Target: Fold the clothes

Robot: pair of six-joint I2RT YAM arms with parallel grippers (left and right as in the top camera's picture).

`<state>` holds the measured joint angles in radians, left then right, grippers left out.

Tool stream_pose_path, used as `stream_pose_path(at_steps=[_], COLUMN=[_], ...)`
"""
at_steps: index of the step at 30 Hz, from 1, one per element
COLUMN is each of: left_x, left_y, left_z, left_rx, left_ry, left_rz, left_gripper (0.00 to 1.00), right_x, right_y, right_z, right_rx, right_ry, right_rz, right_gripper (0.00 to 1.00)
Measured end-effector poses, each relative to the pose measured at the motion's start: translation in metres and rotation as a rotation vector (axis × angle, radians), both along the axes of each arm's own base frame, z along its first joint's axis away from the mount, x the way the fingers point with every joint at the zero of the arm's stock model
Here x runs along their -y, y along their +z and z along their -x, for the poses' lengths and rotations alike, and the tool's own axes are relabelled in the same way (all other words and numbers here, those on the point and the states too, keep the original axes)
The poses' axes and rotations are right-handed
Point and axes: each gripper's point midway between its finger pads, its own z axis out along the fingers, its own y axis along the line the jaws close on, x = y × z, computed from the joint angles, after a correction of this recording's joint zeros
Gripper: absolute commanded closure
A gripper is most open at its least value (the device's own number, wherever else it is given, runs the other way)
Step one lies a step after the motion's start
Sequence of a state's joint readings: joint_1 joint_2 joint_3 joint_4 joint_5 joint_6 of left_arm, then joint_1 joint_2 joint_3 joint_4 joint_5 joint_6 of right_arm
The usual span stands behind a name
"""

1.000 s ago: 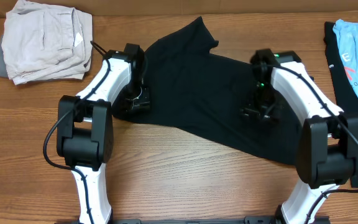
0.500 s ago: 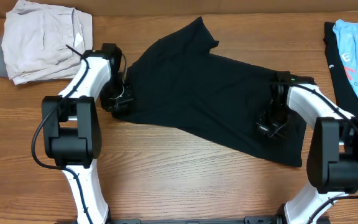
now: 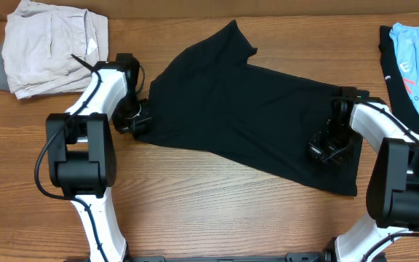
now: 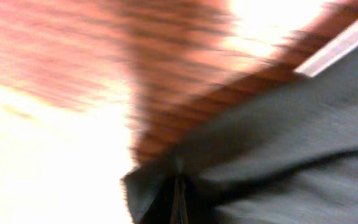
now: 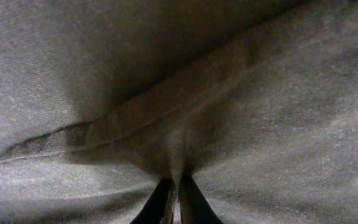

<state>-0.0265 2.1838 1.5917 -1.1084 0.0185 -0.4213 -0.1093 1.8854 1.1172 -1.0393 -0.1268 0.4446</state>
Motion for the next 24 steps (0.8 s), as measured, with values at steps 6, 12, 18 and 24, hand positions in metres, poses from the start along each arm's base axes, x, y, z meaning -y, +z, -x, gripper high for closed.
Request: stream_pose_path(at_steps=[6, 12, 18, 24], left_x=[-0.033, -0.059, -0.072, -0.051], left_y=[0.001, 0.009, 0.058, 0.119], left_z=[0.019, 0.026, 0.02, 0.004], left_rx=[-0.074, -0.086, 0.043, 0.255], left_ry=[0.172, 0.258, 0.29, 0.229], left_rz=[-0.021, -0.081, -0.124, -0.097], left_gripper=[0.96, 0.96, 0.96, 0.84], right_x=[0.01, 0.03, 0.054, 0.062], right_y=[0.001, 0.004, 0.014, 0.039], right_z=[0.003, 0.007, 0.003, -0.012], right_rx=[-0.017, -0.069, -0.097, -0.086], right_ry=[-0.033, -0.036, -0.042, -0.056], right_rz=[0.004, 0.078, 0.168, 0.206], right_gripper=[0.96, 0.96, 0.96, 0.75])
